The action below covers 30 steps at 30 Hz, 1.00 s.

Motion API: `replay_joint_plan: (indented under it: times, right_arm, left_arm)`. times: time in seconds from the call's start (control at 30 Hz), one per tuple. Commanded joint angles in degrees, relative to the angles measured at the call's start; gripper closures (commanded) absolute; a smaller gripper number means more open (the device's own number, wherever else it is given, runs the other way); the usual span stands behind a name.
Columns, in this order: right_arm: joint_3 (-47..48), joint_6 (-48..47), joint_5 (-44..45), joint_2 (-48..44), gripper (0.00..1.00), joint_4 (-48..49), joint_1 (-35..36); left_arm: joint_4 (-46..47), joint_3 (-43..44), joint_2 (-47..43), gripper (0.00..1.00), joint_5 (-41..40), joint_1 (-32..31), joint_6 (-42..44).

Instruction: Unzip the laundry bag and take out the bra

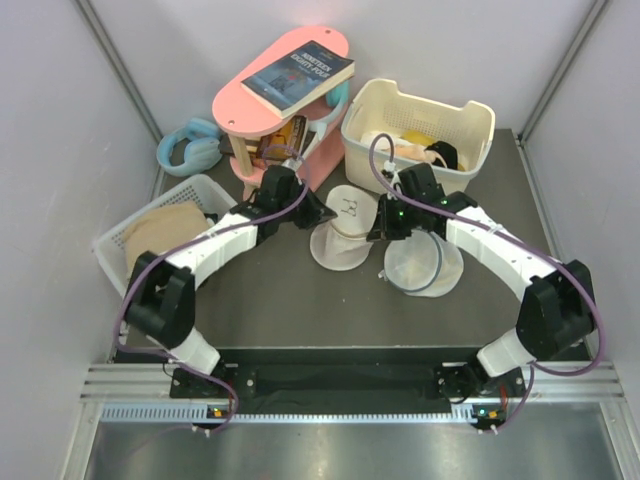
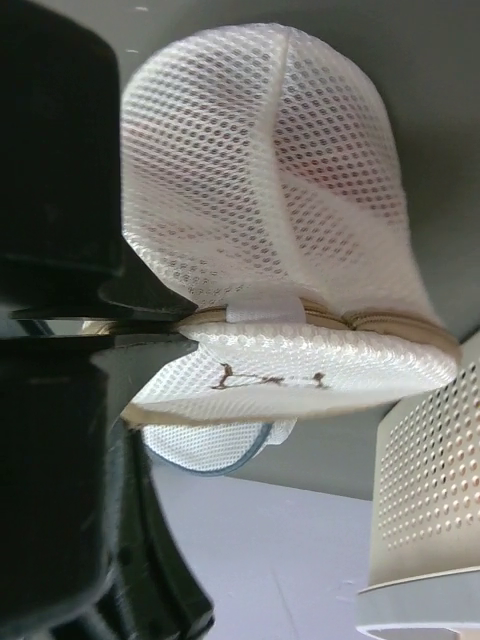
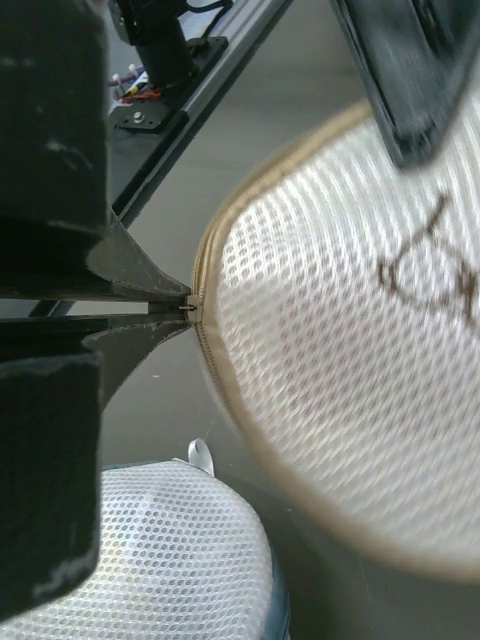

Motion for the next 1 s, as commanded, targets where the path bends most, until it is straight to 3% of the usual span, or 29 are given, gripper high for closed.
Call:
replay_joint_plan:
  times: [0.0, 0.03, 0.13, 0.17, 0.27, 0.33, 0.5, 0.8, 0.9, 0.93, 0.97]
  right_arm:
    - [6.07, -2.80, -2.70, -1.84, 1.00, -0.33, 2.00]
    - [6.17, -2.80, -3.22, -1.58, 1.00, -0.33, 2.53]
    - [5.91, -0.69, -4.37, -0.79, 1.00, 1.60, 4.99]
    - [5.73, -0.08, -4.72, -0.53, 1.00, 2.39, 5.52]
    - [5.90, 1.85, -4.98, 1.58, 1.00, 4.85, 7.89]
    - [6.87, 2.91, -5.34, 3.60, 1.00, 6.08, 9.39]
    - [11.08, 3.71, -6.48, 8.43, 1.00, 7.14, 12.02]
    - [16.36, 2.21, -7.10, 12.22, 1.00, 5.12, 14.93]
    - [16.10, 2.12, -6.92, 12.05, 1.00, 4.68, 14.93]
    - [16.01, 1.95, -6.40, 11.96, 1.00, 4.51, 14.93]
    - [15.93, 1.69, -6.13, 11.78, 1.00, 4.16, 14.93]
  left_arm:
    - [5.23, 8.17, 6.03, 1.00, 5.54, 0.61, 10.18]
    - [3.40, 10.62, 7.70, 0.99, 5.36, 0.70, 10.88]
    - [-2.92, 14.06, 8.85, 0.69, 3.08, 1.31, 11.15]
    - [-5.47, 14.60, 8.68, 0.44, 1.94, 1.31, 10.72]
    - [-14.15, 14.61, 5.96, 0.24, -2.71, 1.31, 9.14]
    - [-18.14, 12.59, 2.45, 0.21, -6.15, 1.22, 7.47]
    - [-17.37, 1.89, -7.38, 0.22, -5.81, 1.22, 1.76]
    - [-10.00, -5.60, -10.40, 0.39, -3.87, 1.05, -5.46]
    - [-8.05, -6.14, -9.43, 0.60, -2.82, 1.14, -6.77]
    - [-7.70, -6.05, -9.17, 0.75, -2.81, 1.14, -6.86]
    - [-7.70, -5.70, -8.99, 0.81, -2.99, 1.14, -6.78]
